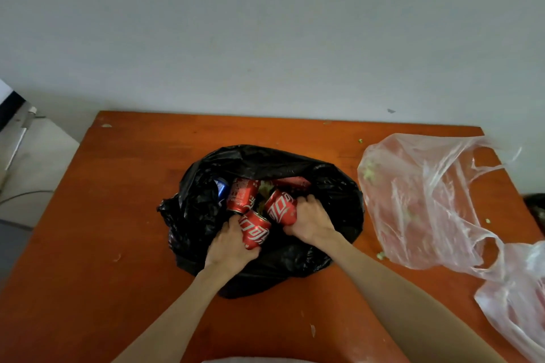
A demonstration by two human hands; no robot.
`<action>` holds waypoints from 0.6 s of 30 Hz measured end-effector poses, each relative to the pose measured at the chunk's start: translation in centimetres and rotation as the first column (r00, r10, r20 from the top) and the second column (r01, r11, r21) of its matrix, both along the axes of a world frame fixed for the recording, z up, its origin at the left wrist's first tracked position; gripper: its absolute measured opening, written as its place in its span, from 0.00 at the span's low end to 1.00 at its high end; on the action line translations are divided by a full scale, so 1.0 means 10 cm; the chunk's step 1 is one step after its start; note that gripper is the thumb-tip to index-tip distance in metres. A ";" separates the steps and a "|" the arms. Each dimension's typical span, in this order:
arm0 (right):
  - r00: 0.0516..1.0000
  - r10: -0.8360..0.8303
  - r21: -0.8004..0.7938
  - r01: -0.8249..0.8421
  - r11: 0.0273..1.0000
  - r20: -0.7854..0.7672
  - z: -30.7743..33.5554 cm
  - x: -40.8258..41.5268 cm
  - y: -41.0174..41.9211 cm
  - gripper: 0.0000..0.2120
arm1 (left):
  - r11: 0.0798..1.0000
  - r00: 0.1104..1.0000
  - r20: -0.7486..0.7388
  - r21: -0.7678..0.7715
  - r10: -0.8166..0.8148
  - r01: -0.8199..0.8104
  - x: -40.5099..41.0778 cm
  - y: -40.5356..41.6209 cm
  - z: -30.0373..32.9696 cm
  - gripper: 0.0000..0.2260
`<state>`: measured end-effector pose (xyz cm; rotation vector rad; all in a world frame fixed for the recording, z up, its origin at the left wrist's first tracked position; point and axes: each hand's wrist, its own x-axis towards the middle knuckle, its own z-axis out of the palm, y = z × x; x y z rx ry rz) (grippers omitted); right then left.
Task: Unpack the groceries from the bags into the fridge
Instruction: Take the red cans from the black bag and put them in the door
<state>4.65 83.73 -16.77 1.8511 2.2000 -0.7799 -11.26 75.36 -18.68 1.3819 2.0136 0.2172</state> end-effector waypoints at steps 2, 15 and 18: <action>0.986 -0.100 0.042 0.106 0.993 -0.131 0.10 0.06 -0.10 0.35 | 0.995 0.985 0.165 0.074 0.058 -0.071 -0.08 -0.05 0.08 0.37; 0.181 -0.594 -0.288 0.742 0.605 -0.784 0.89 0.80 -1.11 0.24 | 0.953 0.757 0.634 0.300 -0.160 -0.050 0.48 0.12 0.95 0.30; 0.094 -0.605 -0.296 0.806 0.513 -0.790 0.99 1.18 -1.58 0.26 | 0.954 0.701 0.663 0.289 -0.263 0.085 0.89 -0.10 1.04 0.29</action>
